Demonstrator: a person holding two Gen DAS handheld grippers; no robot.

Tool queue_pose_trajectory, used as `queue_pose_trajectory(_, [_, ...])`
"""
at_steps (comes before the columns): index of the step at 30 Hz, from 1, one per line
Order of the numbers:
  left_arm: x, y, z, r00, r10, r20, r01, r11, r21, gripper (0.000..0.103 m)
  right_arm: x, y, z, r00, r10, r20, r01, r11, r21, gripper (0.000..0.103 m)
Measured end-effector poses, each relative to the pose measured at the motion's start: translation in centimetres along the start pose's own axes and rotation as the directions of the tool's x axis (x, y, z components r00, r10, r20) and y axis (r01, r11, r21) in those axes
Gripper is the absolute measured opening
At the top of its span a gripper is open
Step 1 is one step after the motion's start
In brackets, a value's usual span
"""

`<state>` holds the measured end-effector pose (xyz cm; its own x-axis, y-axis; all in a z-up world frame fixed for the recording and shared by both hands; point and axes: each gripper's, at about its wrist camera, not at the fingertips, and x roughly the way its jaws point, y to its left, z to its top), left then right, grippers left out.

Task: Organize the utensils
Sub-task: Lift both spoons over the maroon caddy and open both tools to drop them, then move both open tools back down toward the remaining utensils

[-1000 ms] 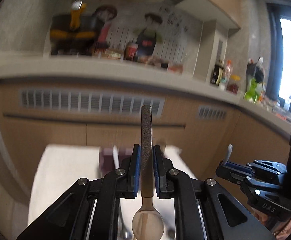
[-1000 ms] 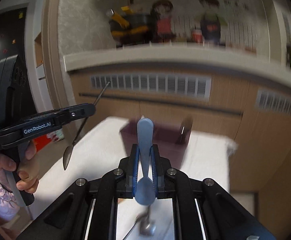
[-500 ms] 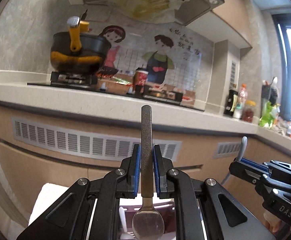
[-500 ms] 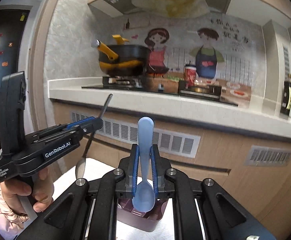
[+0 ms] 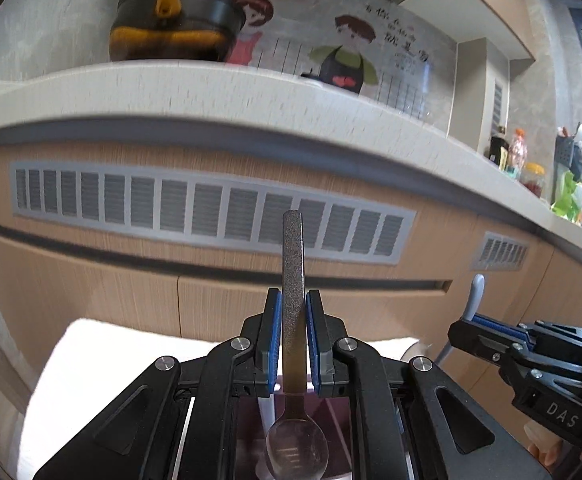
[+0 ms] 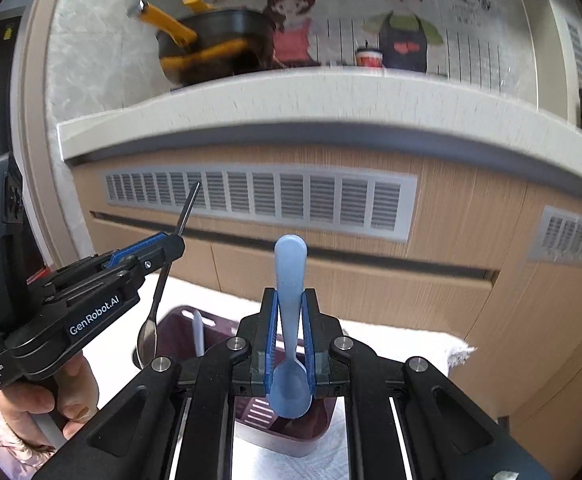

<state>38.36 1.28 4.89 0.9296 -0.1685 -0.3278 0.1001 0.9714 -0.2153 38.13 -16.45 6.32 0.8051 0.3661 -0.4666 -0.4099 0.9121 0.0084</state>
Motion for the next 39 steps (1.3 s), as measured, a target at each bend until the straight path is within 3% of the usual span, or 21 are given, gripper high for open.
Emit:
queue_pose_trajectory(7, [2.1,0.9,-3.5,0.995,0.012,-0.103,-0.015,1.0,-0.023,0.014,3.1,-0.3,-2.7,0.994,0.04,-0.099,-0.038,0.999,0.024,0.011])
queue_pose_trajectory(11, [1.3,1.1,-4.2,0.991,0.003,-0.134,-0.008,0.999,-0.037,0.014,3.7,-0.3,-4.2,0.989,0.064,-0.135,-0.059,0.997,0.045,0.029])
queue_pose_trajectory(16, [-2.0,2.3,-4.0,0.988,0.0,-0.154,-0.014,0.996,-0.088,0.023,1.6,-0.5,-5.5,0.992,0.037,-0.119,-0.028,0.997,0.07,0.038])
queue_pose_trajectory(18, [-4.0,3.1,-4.0,0.987,0.01,-0.158,-0.028,0.993,-0.113,0.03,0.4,-0.6,-6.1,0.994,0.013,-0.107,-0.005,0.997,0.081,0.057])
queue_pose_trajectory(21, [-6.4,4.1,-4.5,0.984,0.028,-0.177,-0.051,0.991,-0.123,0.036,-2.1,-0.4,-7.5,0.997,-0.042,-0.065,0.048,0.995,0.091,0.073])
queue_pose_trajectory(25, [-8.7,4.7,-6.1,0.969,0.03,-0.246,-0.061,0.991,-0.119,0.044,-4.2,0.3,-9.1,0.995,-0.063,-0.082,0.069,0.996,0.065,0.08])
queue_pose_trajectory(27, [-9.4,4.5,-7.1,0.956,0.014,-0.292,-0.05,0.992,-0.115,0.047,-5.2,0.9,-10.0,0.992,-0.081,-0.093,0.086,0.995,0.049,0.092])
queue_pose_trajectory(30, [-10.3,4.0,-8.9,0.938,0.012,-0.346,-0.046,0.995,-0.09,0.053,-6.4,1.7,-11.1,0.989,-0.108,-0.1,0.11,0.994,0.01,0.101])
queue_pose_trajectory(36, [-11.1,3.2,-11.1,0.914,-0.021,-0.406,-0.01,0.997,-0.074,0.054,-7.4,3.9,-13.3,0.975,-0.185,-0.122,0.17,0.978,-0.123,0.102])
queue_pose_trajectory(39, [-11.6,3.0,-12.1,0.903,-0.021,-0.429,0.0,0.999,-0.049,0.054,-7.7,4.4,-14.5,0.974,-0.172,-0.147,0.154,0.98,-0.128,0.102])
